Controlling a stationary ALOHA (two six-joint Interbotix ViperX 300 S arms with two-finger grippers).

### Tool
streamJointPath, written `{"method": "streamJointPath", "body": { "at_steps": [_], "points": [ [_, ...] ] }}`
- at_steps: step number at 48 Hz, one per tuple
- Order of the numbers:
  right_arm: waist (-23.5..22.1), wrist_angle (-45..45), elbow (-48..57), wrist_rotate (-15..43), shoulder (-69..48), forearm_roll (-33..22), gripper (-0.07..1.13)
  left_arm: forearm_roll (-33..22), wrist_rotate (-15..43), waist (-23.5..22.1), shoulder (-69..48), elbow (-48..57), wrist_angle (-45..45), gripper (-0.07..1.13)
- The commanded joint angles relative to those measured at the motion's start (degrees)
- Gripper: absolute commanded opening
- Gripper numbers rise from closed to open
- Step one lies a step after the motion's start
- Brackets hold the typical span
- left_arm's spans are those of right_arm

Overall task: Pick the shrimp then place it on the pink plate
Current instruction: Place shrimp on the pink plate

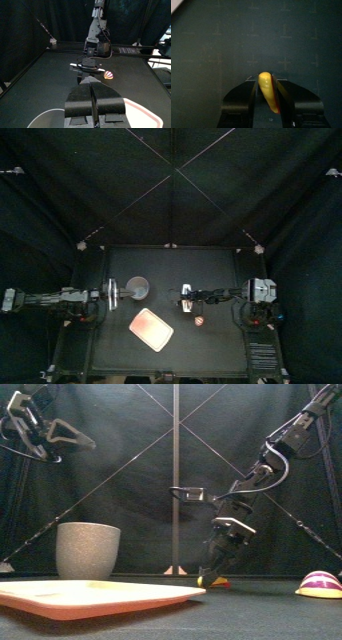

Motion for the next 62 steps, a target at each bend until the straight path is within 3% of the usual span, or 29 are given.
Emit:
{"method": "streamJointPath", "body": {
  "at_steps": [1, 18, 31, 45, 62],
  "points": [
    [-0.35, 0.09, -0.70, 0.18, -1.23, 0.09, 0.63, 0.09, 0.00, -0.09, 0.18, -0.79, -0.53, 0.03],
    [0.44, 0.53, -3.16, 0.44, -3.43, 0.09, 0.61, 0.18, 0.00, -0.09, 0.18, -0.79, -0.53, 0.03],
    [7.73, 0.62, -11.43, 0.88, -4.66, 1.14, 0.62, 0.18, 0.00, 0.00, 0.18, -0.88, -0.53, 0.03],
    [15.64, 0.26, -20.74, 0.88, 2.37, 5.63, 0.62, 0.35, 0.09, 0.35, 0.18, -0.79, -0.53, 0.03],
    [19.51, -0.09, -30.85, 0.88, 11.43, 9.76, 0.63, 0.97, 0.09, 1.14, 0.18, -0.79, -0.53, 0.03]
  ]
}}
